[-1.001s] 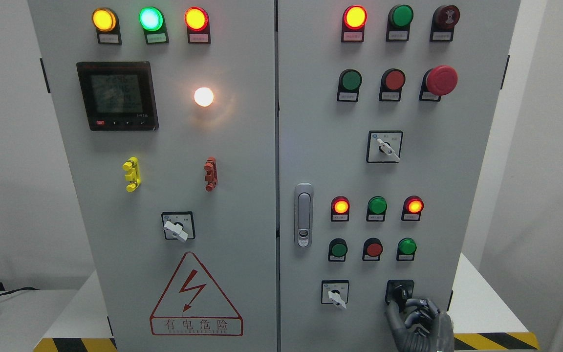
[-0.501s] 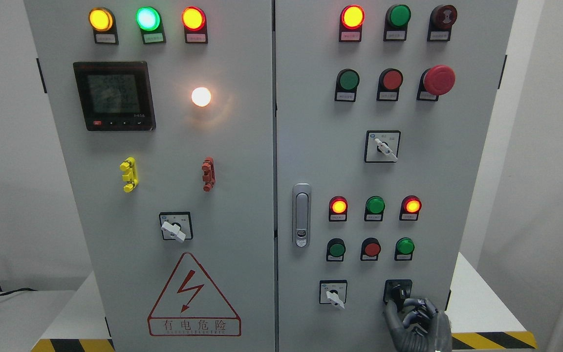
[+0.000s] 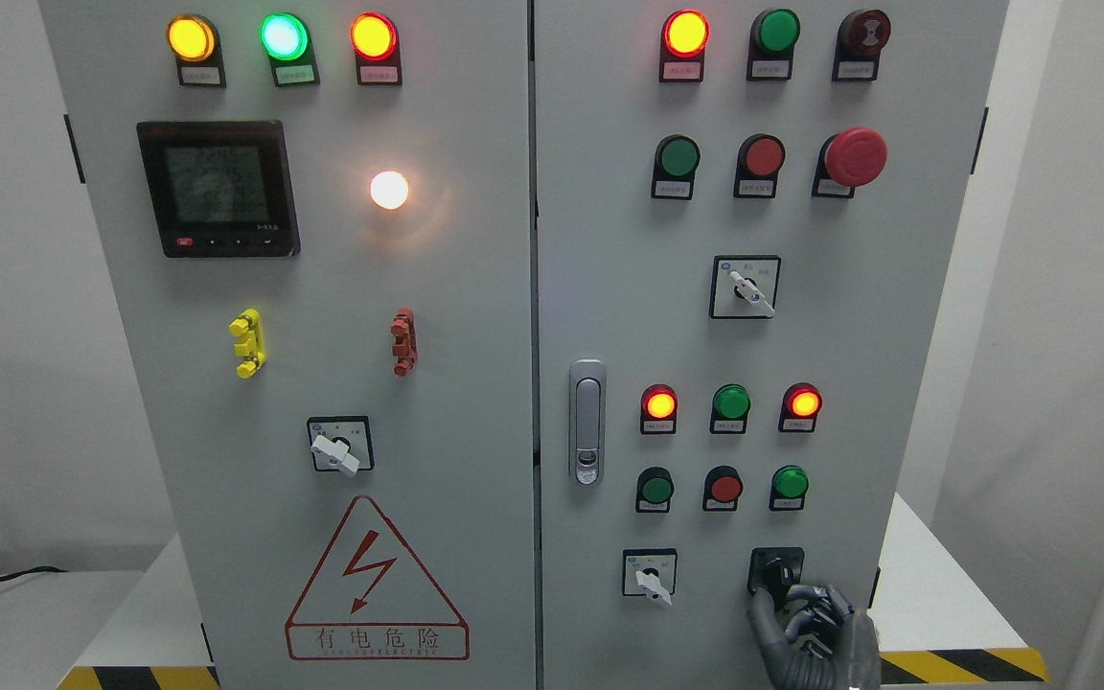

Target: Trip black knob to open circuit

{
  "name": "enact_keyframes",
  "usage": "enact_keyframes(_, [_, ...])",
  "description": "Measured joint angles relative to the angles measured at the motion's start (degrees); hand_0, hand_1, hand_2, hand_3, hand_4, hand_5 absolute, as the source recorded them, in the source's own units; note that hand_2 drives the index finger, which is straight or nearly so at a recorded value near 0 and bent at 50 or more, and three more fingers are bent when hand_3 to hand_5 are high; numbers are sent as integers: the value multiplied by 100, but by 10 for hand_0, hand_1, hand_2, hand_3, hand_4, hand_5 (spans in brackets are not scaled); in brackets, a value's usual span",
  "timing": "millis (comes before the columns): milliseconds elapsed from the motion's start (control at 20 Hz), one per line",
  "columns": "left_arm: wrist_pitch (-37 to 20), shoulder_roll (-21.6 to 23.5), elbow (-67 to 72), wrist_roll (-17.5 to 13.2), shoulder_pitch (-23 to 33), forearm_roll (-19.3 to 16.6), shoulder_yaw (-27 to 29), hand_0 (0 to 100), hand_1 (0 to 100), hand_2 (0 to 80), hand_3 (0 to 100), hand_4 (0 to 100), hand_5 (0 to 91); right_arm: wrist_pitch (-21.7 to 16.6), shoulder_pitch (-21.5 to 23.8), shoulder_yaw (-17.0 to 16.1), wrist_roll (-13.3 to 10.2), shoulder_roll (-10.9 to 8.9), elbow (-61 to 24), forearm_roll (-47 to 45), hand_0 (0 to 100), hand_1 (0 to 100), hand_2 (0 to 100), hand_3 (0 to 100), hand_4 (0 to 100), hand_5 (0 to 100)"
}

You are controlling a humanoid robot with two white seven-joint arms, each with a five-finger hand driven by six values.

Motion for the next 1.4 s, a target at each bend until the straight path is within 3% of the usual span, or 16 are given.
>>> enact_keyframes(1402, [0, 0, 1, 0, 0, 0, 0, 120, 389, 0, 0, 0, 0, 16, -71, 39, 9, 1, -26, -414, 488, 878, 586, 942, 875, 949])
